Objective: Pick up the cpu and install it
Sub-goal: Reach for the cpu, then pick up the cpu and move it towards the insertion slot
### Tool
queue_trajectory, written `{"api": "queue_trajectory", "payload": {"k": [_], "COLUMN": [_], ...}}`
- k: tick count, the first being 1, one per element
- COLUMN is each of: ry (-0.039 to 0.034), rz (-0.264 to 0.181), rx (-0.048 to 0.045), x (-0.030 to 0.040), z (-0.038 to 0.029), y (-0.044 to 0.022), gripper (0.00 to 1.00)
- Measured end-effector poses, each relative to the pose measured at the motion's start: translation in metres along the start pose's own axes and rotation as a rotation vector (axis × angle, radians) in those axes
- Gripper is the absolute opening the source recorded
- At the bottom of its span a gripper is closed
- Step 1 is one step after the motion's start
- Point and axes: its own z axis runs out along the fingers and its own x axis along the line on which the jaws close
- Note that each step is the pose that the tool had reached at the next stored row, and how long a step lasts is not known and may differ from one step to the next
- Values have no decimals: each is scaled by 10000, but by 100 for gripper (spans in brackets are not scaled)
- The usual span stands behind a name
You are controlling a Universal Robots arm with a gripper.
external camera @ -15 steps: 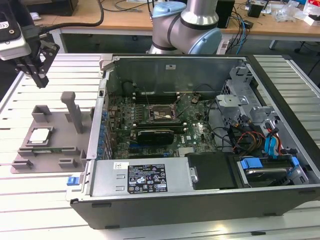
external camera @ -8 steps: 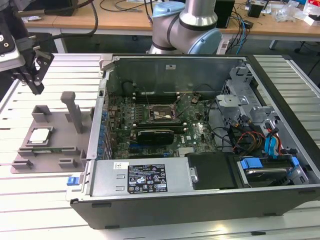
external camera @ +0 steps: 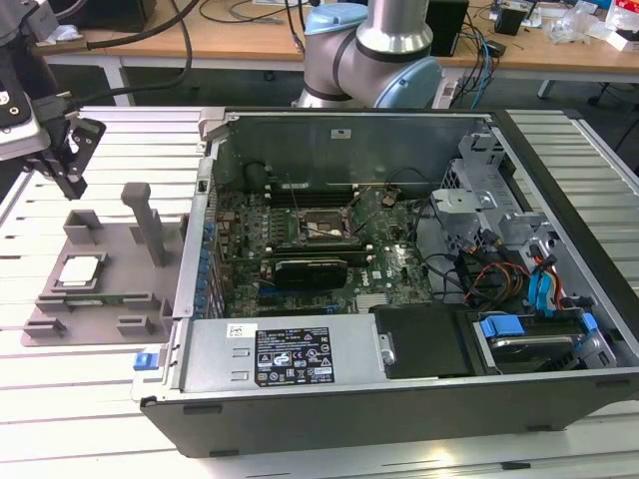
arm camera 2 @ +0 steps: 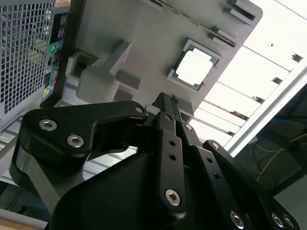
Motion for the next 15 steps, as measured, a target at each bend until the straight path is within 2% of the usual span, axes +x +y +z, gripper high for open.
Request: {"api": "queue_trajectory", "payload": {"k": [5,15], "ry": [-1,-1], "rz": [0,-3], "rx": [-2,-2], "x": [66,69], "z": [32,36], "y": [42,42], "gripper": [11,11]}}
